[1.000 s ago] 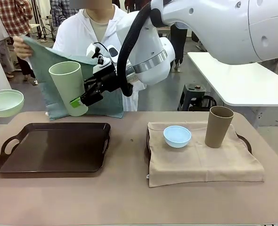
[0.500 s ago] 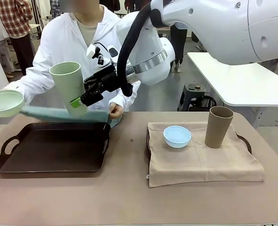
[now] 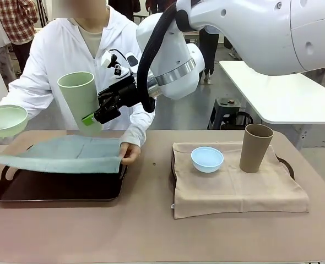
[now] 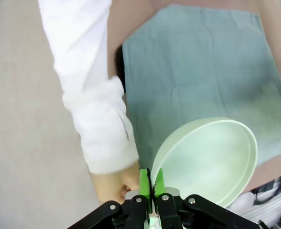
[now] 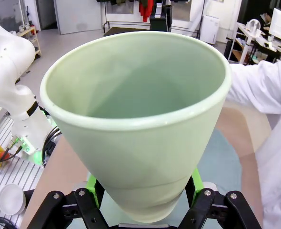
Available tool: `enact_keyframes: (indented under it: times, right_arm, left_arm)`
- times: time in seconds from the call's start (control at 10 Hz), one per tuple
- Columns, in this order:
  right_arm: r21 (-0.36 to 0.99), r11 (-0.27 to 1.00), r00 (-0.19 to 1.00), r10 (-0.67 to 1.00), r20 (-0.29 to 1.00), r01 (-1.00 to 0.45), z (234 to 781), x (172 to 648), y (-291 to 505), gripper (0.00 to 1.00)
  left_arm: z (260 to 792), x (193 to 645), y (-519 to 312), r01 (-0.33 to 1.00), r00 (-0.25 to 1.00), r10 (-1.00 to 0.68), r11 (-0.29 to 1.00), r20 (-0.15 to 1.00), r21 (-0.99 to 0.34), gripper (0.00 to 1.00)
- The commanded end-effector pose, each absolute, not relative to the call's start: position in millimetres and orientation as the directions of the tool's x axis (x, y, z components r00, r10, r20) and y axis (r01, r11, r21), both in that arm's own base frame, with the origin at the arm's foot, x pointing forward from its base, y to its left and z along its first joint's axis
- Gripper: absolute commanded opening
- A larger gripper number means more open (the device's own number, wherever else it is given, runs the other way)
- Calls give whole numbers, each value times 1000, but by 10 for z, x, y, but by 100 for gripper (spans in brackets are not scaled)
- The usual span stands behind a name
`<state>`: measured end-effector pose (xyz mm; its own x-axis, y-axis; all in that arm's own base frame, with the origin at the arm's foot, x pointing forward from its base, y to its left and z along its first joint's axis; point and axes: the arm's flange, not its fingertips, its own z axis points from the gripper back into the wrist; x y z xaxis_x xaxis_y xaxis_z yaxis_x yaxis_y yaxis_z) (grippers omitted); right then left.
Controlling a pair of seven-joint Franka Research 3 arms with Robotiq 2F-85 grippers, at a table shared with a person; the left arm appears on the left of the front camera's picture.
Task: Set up a tray with a mat and arrange the tableware.
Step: Place the Picnic Bowl and Reusable plastic cup back onto the Handle tray in front of the human's position.
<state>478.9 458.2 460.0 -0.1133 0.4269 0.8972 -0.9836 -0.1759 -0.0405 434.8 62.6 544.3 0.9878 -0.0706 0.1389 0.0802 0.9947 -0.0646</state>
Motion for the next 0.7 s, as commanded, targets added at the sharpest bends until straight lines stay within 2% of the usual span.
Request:
enact_keyframes:
  times: [0.0,0.6]
  right_arm:
    - [-47,-183,-122,421,899,-982,4611,4814,4597,0]
    - [-47,-183,-122,421,899,-982,4611,4814,4597,0]
  left_arm:
    - [5442,4354,618,79,986,-69,995,153,-60,0]
    - [5442,4354,618,79,986,-69,995,153,-60,0]
